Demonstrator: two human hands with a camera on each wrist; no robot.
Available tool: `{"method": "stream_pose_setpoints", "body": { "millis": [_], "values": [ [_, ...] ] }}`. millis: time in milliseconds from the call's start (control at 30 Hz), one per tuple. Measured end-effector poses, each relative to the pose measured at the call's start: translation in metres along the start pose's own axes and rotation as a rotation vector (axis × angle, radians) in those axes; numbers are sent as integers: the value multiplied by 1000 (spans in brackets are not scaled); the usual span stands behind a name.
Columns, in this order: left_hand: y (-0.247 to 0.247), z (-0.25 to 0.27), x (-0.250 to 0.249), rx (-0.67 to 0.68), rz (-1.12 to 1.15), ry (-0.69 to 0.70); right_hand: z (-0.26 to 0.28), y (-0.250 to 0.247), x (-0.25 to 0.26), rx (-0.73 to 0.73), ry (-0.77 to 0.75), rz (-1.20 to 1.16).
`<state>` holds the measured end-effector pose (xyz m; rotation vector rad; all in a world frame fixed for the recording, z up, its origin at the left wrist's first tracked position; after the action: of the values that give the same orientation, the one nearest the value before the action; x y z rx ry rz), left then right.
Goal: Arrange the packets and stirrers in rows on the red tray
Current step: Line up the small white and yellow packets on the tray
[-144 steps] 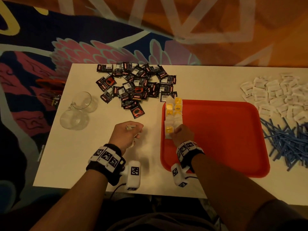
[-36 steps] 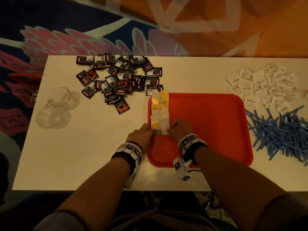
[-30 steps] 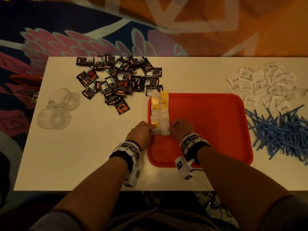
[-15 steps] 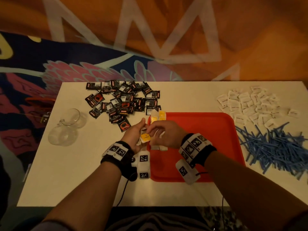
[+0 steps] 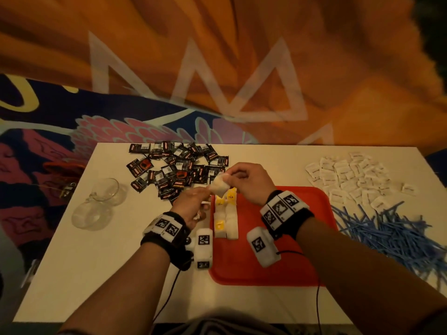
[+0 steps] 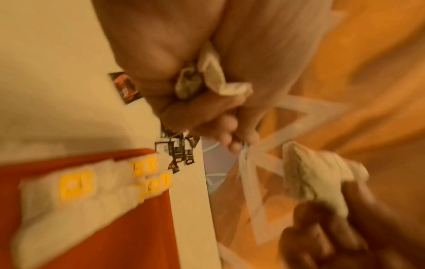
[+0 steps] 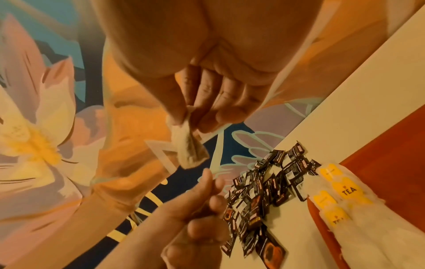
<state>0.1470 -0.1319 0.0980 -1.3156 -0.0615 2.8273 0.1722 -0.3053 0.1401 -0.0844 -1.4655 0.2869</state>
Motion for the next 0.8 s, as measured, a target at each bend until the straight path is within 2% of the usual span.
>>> {"method": "stream_pose_setpoints", "body": {
  "millis": [100, 133, 233, 333, 400, 600, 733, 800],
  "values": [
    [-8, 0, -9, -376, -361, 326, -6, -8, 4, -102, 31, 70],
    [-7, 4, -15, -443, -466, 461, -8, -9, 4, -139, 46, 85],
    [3, 16, -29, -416, -744, 805, -13, -7, 6, -202, 81, 105],
    [14, 18, -36, -364, -839, 968, -15, 0, 10, -194, 75, 106],
    [17, 18, -38, -364, -844, 986, -14, 5, 15, -176, 55, 103],
    [20, 18, -41, -388, -801, 909, -9, 7, 17, -116, 11, 50],
    [21, 13, -42, -350, -609, 831, -7, -2, 13, -132, -84, 33],
    [19, 9, -44, -284, -487, 775, -6, -8, 11, -100, -93, 15]
  ]
}}
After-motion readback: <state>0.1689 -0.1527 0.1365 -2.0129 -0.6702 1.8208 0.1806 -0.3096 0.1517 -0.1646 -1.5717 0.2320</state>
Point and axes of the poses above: each hand's wrist, its own z-axis away from the middle knuckle, its own y-axis out of the palm, x = y × z, the point moved 1 cm from there along -z, towards the middle knuckle, and after that the axes turned 9 degrees about -z, right-handed, at the moved point
